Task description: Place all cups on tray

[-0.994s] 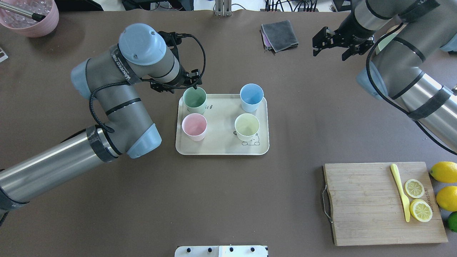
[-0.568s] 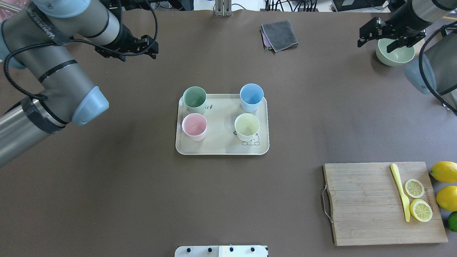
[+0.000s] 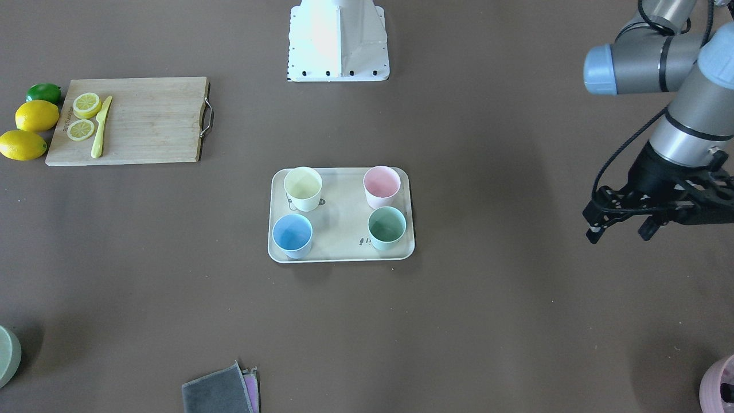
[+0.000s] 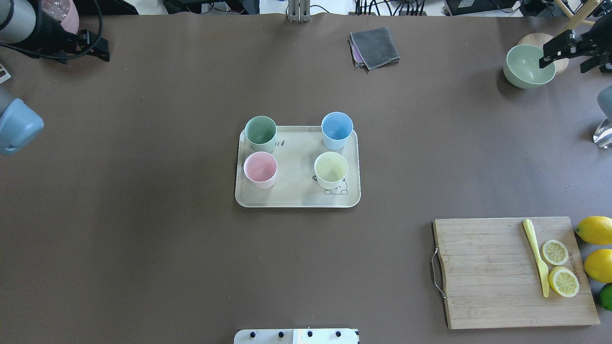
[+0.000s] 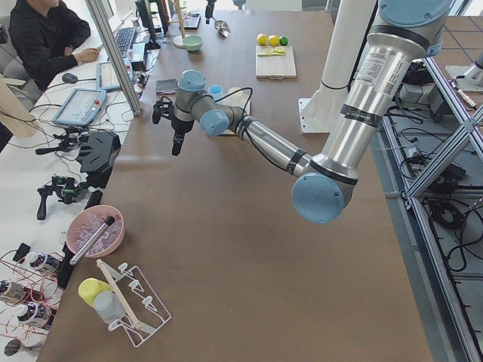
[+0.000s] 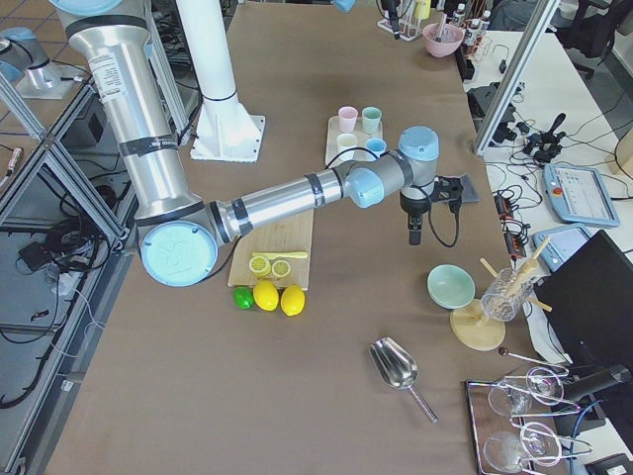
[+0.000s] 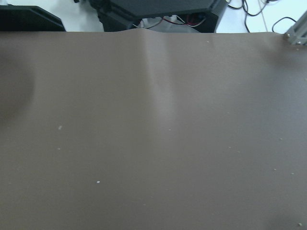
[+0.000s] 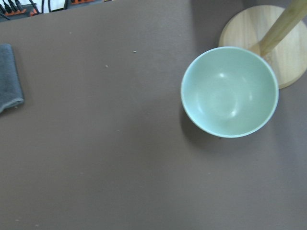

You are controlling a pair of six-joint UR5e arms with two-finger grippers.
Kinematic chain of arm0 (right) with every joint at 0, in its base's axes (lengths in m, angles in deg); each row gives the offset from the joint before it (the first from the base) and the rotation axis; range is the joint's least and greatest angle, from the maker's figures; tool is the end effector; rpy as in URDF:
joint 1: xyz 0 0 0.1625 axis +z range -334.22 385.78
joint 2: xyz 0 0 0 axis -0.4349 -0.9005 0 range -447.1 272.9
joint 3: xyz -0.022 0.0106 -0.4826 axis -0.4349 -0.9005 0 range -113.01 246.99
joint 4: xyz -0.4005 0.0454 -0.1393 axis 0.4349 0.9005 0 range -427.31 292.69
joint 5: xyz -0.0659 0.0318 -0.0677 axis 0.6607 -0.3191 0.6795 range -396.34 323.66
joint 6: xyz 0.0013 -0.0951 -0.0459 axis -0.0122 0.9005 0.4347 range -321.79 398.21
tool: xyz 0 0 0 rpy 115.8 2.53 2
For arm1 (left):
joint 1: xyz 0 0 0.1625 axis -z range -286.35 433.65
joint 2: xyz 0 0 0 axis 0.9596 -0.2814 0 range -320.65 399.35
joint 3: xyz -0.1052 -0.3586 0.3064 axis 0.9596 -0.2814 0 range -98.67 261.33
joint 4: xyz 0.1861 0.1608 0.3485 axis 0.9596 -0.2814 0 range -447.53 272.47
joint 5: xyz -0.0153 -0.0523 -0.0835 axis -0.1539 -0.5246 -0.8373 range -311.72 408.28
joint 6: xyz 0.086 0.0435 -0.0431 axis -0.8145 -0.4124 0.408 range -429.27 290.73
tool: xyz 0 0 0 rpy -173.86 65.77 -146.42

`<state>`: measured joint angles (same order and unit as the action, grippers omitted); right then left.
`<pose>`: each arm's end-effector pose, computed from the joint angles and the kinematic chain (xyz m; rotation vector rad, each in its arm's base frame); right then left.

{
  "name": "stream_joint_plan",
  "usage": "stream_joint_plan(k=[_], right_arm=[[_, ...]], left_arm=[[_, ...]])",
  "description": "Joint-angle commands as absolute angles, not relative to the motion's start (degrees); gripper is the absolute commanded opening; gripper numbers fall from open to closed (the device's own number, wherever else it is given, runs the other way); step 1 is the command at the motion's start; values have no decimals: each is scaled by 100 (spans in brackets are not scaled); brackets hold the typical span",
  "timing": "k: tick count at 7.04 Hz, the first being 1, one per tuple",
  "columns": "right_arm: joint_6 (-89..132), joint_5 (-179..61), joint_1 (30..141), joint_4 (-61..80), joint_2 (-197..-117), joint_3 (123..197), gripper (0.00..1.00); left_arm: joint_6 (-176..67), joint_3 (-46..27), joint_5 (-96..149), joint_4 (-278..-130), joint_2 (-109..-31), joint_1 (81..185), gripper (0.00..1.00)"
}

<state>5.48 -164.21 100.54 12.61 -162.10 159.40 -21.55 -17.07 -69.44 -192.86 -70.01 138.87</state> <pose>-0.1017 -0.6341 0.5360 0.1588 -0.7797 0.1305 0.1983 -0.6304 0.4300 0.3220 0.8073 -0.1929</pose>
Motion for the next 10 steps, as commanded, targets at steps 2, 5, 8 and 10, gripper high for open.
stream_joint_plan(k=[2,5,8,10], right_arm=[[1515,-16789,10513,1214,-16995,15839,100],[2454,-17106,11083,1284,-17585,15822,100],[2766,-17388,11402,1547,-17763,15848,100],[2766,-17450,11437,1652,-17754,15892,100]], left_arm=[[-4117,-1702,-7732,-19047,-5895,14948,98],[-5350,-1562,-8082,-18791,-5418,15643,98],[-5625,-1570,-8145,-18773,-5013,15706,98],[-5617,-1562,-8136,-18773,-4960,15706,98]])
